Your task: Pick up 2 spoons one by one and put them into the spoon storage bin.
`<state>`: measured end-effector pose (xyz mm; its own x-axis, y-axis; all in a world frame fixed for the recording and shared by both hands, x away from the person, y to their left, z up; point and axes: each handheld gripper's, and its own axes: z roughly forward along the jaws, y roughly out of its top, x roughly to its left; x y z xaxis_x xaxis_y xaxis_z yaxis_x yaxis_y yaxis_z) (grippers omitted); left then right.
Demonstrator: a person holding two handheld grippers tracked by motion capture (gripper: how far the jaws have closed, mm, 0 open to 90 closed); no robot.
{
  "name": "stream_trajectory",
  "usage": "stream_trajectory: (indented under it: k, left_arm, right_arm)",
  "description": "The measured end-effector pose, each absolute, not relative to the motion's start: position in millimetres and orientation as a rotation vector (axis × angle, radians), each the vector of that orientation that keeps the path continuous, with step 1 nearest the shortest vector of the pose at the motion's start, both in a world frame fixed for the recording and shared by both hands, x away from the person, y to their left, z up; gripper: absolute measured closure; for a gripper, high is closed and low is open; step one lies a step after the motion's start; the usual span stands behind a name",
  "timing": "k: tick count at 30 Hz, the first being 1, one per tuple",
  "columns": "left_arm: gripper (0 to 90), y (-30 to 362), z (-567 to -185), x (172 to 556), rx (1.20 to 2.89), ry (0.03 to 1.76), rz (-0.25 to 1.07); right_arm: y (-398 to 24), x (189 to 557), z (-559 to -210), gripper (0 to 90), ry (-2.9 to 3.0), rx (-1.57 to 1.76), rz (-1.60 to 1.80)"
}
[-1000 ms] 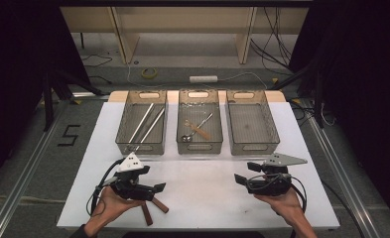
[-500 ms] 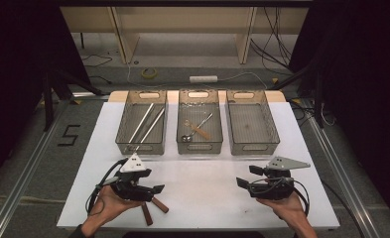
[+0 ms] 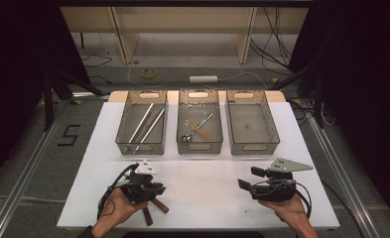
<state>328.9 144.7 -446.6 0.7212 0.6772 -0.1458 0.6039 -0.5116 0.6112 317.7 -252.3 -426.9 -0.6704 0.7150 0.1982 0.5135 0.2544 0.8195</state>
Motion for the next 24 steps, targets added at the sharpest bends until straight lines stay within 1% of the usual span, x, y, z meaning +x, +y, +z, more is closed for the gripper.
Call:
stream_trajectory:
  k: [4,7,24]
  left_arm:
    - [85.9,143,-451,331,2.283,0.970,0.130]
    - [88.6,140,-454,332,2.305,0.967,0.117]
    - [88.8,133,-467,334,2.386,0.975,0.058]
  right_arm:
    - [-253,317,-428,30.5,2.308,1.157,1.383]
    - [-252,315,-429,29.6,2.312,1.160,1.380]
    - [-251,314,-431,29.6,2.337,1.146,1.368]
